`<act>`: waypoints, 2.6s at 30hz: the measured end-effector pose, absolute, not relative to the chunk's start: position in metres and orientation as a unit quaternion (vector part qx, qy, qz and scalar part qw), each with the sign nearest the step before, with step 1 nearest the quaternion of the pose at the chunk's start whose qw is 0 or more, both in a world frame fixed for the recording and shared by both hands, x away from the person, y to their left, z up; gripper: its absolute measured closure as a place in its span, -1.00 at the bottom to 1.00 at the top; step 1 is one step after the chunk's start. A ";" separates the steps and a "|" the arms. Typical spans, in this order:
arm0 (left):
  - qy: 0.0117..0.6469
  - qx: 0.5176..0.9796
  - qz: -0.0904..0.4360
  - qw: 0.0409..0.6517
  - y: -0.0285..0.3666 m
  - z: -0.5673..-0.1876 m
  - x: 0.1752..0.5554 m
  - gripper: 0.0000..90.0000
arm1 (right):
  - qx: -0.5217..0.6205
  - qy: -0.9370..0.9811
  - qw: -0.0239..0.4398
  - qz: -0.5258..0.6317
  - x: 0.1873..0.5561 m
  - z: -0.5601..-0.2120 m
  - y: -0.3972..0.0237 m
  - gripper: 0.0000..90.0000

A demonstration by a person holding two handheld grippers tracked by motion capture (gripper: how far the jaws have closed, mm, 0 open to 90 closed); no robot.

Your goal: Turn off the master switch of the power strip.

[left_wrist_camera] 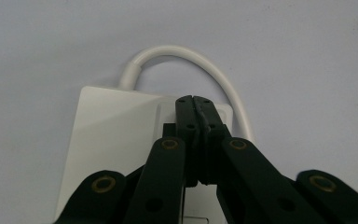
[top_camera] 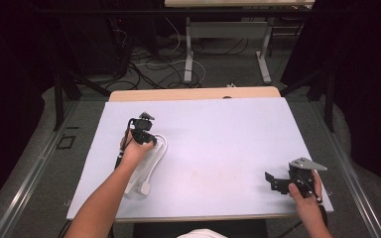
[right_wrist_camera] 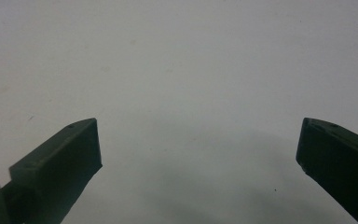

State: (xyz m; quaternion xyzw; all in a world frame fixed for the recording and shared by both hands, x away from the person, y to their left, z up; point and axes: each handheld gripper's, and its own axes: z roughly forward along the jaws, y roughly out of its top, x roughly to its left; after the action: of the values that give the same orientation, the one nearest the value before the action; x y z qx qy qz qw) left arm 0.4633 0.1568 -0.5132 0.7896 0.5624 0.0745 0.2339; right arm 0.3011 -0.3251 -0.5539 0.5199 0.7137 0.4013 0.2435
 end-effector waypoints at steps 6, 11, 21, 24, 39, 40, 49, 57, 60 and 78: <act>0.568 0.783 0.073 0.244 0.158 -0.511 0.462 1.00 | 0.524 0.710 0.242 0.402 0.301 -0.553 -0.325 -1.00; 0.563 0.786 0.077 0.242 0.155 -0.511 0.461 1.00 | 0.524 0.709 0.247 0.404 0.301 -0.554 -0.325 -1.00; 0.563 0.786 0.076 0.242 0.155 -0.511 0.462 1.00 | 0.524 0.711 0.241 0.403 0.301 -0.553 -0.325 -1.00; 0.567 0.784 0.077 0.241 0.154 -0.511 0.461 1.00 | 0.523 0.711 0.241 0.403 0.301 -0.553 -0.325 -1.00; 0.570 0.780 0.082 0.245 0.154 -0.511 0.460 0.74 | 0.523 0.711 0.241 0.404 0.301 -0.553 -0.325 -1.00; 0.571 0.779 0.083 0.246 0.154 -0.511 0.460 0.70 | 0.523 0.711 0.241 0.404 0.301 -0.553 -0.326 -1.00; 0.571 0.777 0.084 0.253 0.156 -0.508 0.458 0.53 | 0.522 0.711 0.242 0.404 0.301 -0.553 -0.325 -1.00; 0.565 0.779 0.092 0.257 0.157 -0.504 0.456 0.41 | 0.524 0.710 0.241 0.404 0.301 -0.553 -0.326 -1.00; 0.561 0.780 0.097 0.259 0.157 -0.500 0.456 0.35 | 0.524 0.710 0.241 0.404 0.300 -0.552 -0.325 -1.00; 0.548 0.782 0.116 0.272 0.160 -0.488 0.451 0.08 | 0.522 0.711 0.243 0.402 0.300 -0.552 -0.326 -1.00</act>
State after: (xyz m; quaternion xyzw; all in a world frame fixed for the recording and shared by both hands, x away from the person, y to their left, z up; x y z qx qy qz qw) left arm 0.4511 0.1601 -0.4880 0.7824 0.5481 0.1158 0.2722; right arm 0.3001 -0.3259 -0.5521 0.5225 0.7114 0.4022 0.2432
